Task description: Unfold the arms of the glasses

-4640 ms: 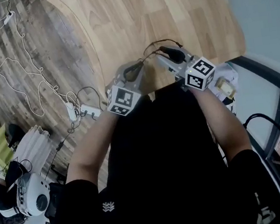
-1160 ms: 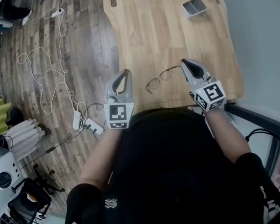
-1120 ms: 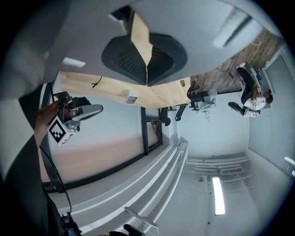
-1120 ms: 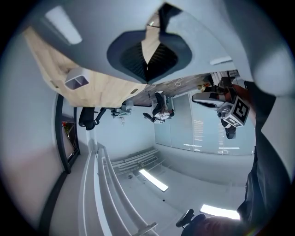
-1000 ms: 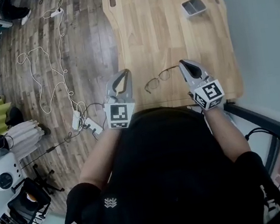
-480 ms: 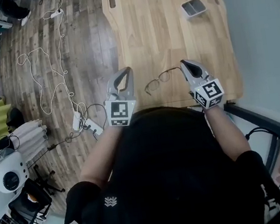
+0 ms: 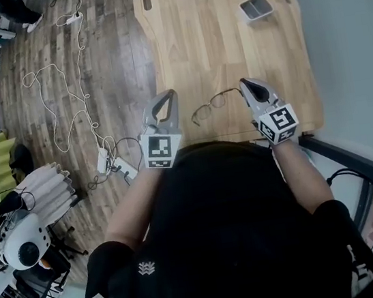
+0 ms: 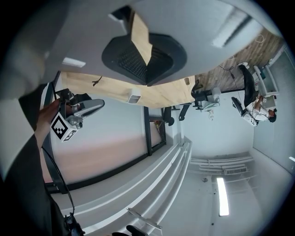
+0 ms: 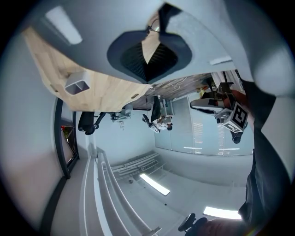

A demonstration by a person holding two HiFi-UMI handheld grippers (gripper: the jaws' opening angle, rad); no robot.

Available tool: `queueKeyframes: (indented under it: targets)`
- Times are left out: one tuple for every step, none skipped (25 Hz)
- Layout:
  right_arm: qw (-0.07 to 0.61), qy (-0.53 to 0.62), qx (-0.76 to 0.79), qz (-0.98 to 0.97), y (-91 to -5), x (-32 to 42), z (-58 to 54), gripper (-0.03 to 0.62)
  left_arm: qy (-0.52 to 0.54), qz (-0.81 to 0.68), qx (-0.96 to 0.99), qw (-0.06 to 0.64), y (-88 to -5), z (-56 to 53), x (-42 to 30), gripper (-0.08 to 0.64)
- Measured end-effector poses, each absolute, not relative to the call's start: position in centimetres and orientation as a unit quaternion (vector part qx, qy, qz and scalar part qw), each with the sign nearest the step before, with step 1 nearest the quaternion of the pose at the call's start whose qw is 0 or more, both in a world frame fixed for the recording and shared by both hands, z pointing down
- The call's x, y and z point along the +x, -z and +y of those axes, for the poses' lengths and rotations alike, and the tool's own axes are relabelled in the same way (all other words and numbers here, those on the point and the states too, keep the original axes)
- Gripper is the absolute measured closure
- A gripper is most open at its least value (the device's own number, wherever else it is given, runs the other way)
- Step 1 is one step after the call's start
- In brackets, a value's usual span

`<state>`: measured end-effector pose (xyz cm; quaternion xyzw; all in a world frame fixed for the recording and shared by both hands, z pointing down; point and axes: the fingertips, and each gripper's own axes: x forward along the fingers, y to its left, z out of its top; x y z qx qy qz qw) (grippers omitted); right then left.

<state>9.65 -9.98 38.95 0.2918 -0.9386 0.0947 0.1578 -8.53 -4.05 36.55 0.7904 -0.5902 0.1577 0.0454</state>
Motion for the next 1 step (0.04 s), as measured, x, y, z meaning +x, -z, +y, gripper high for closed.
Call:
queueKeyframes:
  targets:
    - [0.158,-0.094,0.292,-0.939,-39.14,9.55,-10.24,0.592,-0.160,-0.589,0.791,0.043,-36.71,-4.23,-8.53,0.554]
